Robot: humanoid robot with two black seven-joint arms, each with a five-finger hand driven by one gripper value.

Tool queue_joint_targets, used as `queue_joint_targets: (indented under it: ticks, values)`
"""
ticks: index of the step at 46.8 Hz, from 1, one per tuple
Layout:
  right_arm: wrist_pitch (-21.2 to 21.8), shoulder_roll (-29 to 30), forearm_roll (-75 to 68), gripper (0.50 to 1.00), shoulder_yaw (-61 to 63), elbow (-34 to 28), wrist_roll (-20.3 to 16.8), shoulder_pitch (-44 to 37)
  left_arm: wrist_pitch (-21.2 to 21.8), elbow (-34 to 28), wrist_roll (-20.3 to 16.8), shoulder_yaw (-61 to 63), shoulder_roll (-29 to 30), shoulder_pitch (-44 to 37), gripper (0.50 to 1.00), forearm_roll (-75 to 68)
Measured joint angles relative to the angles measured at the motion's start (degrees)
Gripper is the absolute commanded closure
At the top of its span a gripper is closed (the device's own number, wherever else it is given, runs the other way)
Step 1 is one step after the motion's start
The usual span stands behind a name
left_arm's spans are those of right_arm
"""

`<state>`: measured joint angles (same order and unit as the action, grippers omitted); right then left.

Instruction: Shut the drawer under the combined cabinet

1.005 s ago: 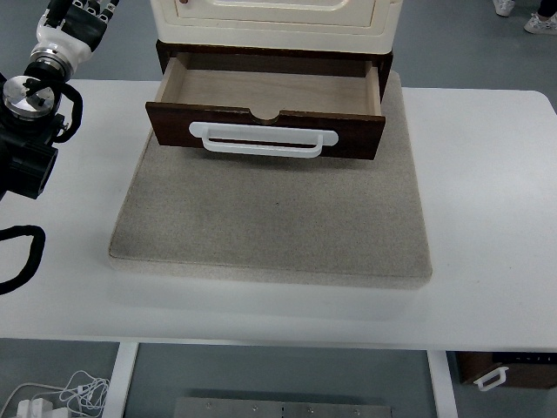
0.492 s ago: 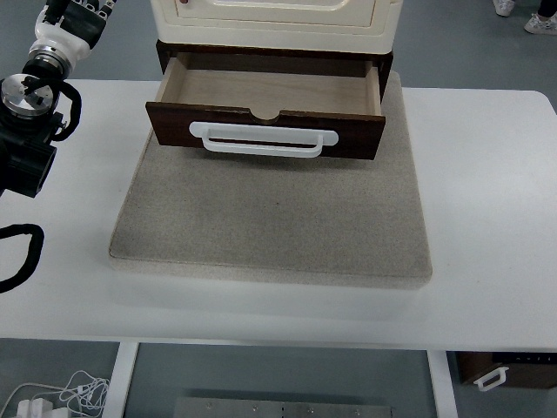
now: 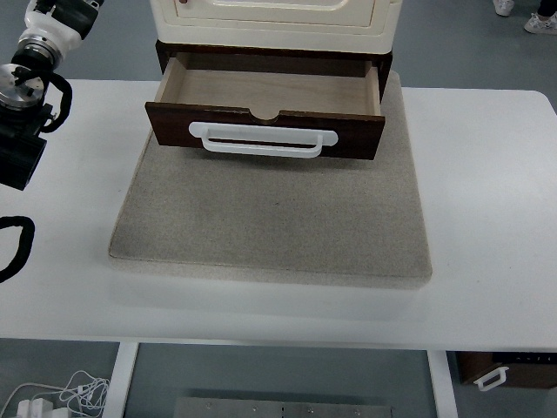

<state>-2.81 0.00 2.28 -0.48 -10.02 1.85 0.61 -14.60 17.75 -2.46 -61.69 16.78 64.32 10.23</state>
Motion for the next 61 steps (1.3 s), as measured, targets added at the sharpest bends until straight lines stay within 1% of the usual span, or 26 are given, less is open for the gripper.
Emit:
queue_joint_targets:
  ticks: [9, 14, 20, 27, 40, 45, 54, 61]
  values:
    - [0.0, 0.0, 0.0, 0.548, 0.0, 0.0, 0.0, 0.0, 0.0, 0.4, 0.0, 0.0, 3.9, 3.2, 0.504, -2.1]
    - [0.0, 0.0, 0.0, 0.548, 0.0, 0.0, 0.0, 0.0, 0.4, 3.6, 0.1, 0.0, 6.1, 4.4, 0.504, -4.5]
    - [0.0, 0.0, 0.0, 0.548, 0.0, 0.0, 0.0, 0.0, 1.3, 10.9, 0.0, 0.0, 9.2, 4.7, 0.504, -7.2]
    - [0.0, 0.0, 0.0, 0.548, 0.0, 0.0, 0.0, 0.0, 4.0, 18.5, 0.0, -0.1, 13.4, 6.0, 0.504, -9.5]
    - [0.0, 0.0, 0.0, 0.548, 0.0, 0.0, 0.0, 0.0, 4.8, 35.5, 0.0, 0.1, 20.6, 5.3, 0.504, -15.1]
    - [0.0, 0.0, 0.0, 0.548, 0.0, 0.0, 0.0, 0.0, 5.6, 41.0, 0.0, 2.8, 23.1, 5.2, 0.504, -15.3]
    - [0.0, 0.0, 0.0, 0.548, 0.0, 0.0, 0.0, 0.0, 5.6, 49.4, -0.1, 7.0, 25.0, 6.5, 0.506, -15.7]
    - [0.0, 0.0, 0.0, 0.548, 0.0, 0.0, 0.0, 0.0, 5.7, 56.1, -0.1, 11.7, 24.8, 7.5, 0.504, -22.4]
